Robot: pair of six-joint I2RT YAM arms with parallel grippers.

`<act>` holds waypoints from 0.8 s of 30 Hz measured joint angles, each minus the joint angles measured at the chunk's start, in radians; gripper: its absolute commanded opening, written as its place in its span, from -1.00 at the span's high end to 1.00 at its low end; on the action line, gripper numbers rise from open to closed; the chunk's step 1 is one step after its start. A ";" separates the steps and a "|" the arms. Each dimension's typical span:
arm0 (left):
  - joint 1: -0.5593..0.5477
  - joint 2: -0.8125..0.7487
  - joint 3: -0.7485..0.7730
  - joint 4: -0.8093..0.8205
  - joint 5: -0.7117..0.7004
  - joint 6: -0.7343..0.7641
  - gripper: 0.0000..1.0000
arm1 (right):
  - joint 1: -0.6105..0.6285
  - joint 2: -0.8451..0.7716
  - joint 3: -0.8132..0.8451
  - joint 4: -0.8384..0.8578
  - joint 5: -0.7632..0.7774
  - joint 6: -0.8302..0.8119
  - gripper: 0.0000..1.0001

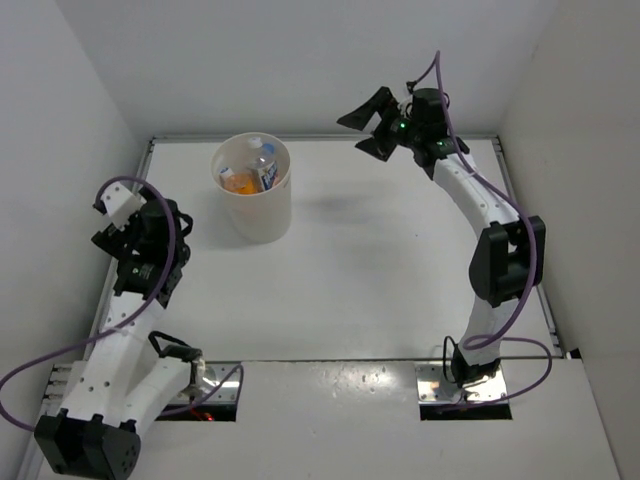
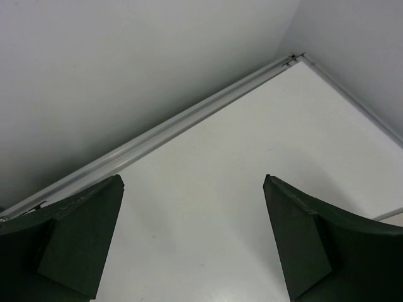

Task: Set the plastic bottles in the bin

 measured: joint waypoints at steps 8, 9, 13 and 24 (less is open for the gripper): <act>0.047 0.001 -0.028 -0.002 0.035 0.027 -1.00 | 0.000 0.000 -0.056 0.026 -0.015 0.031 -0.97; 0.048 0.002 -0.034 0.001 0.041 0.027 -1.00 | 0.000 0.000 -0.056 0.030 -0.013 0.034 -0.97; 0.061 0.008 -0.085 0.011 0.062 0.037 -1.00 | -0.003 -0.006 -0.063 0.034 0.000 0.035 -0.90; 0.177 0.113 -0.153 0.094 0.100 0.017 -1.00 | -0.027 -0.107 0.009 -0.276 0.354 -0.223 -0.97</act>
